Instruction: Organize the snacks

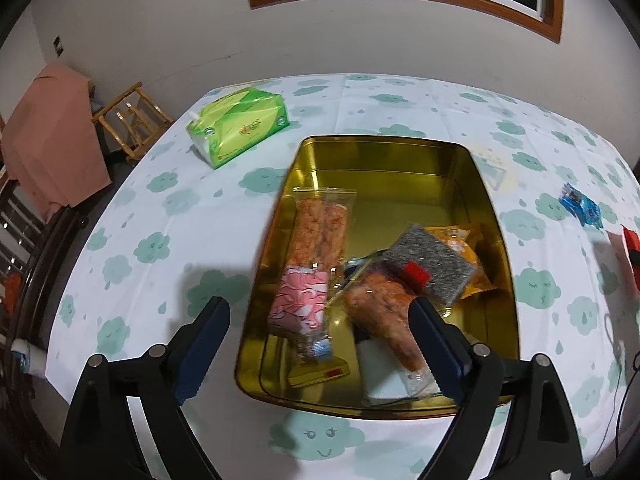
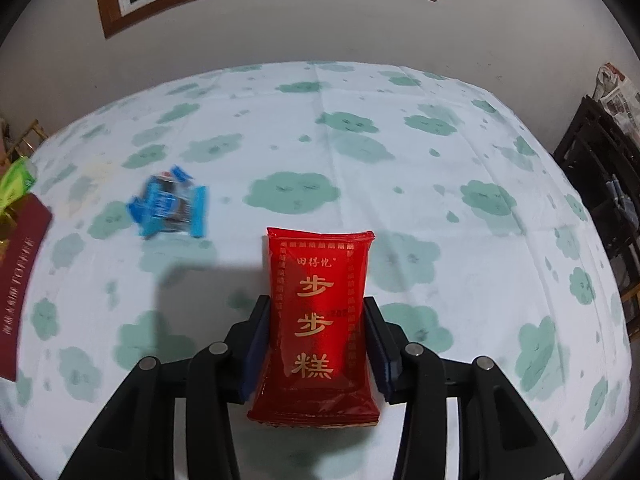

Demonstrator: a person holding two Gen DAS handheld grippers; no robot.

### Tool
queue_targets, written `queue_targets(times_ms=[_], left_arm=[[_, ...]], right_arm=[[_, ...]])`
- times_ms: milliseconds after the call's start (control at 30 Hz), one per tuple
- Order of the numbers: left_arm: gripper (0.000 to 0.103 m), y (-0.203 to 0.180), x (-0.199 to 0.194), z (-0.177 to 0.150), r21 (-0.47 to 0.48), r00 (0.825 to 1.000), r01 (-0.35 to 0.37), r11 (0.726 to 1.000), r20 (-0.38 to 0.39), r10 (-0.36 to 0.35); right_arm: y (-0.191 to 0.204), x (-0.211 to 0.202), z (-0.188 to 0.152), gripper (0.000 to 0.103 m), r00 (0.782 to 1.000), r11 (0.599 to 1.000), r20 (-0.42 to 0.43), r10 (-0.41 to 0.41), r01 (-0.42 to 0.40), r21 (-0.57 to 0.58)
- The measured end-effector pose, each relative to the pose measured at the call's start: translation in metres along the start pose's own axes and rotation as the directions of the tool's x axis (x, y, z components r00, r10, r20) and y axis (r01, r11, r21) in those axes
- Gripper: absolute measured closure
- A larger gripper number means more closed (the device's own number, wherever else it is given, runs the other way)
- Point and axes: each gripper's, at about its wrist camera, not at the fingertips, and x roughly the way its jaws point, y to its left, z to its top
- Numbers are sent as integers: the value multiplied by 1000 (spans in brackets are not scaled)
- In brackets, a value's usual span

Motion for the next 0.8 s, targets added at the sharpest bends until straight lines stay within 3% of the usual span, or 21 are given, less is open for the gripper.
queue_targets(times_ms=[300, 567, 800], left_arm=[[5, 11, 0, -6, -22, 1000, -13, 1000, 1, 13], [4, 27, -5, -10, -39, 999, -33, 999, 7, 33], [4, 47, -8, -13, -78, 998, -54, 995, 7, 54]], right_arm=[[86, -40, 7, 58, 985, 983, 55, 160, -154, -104], [178, -61, -1, 58, 943, 927, 25, 332, -321, -196], [229, -75, -9, 58, 916, 885, -3, 402, -389, -256]])
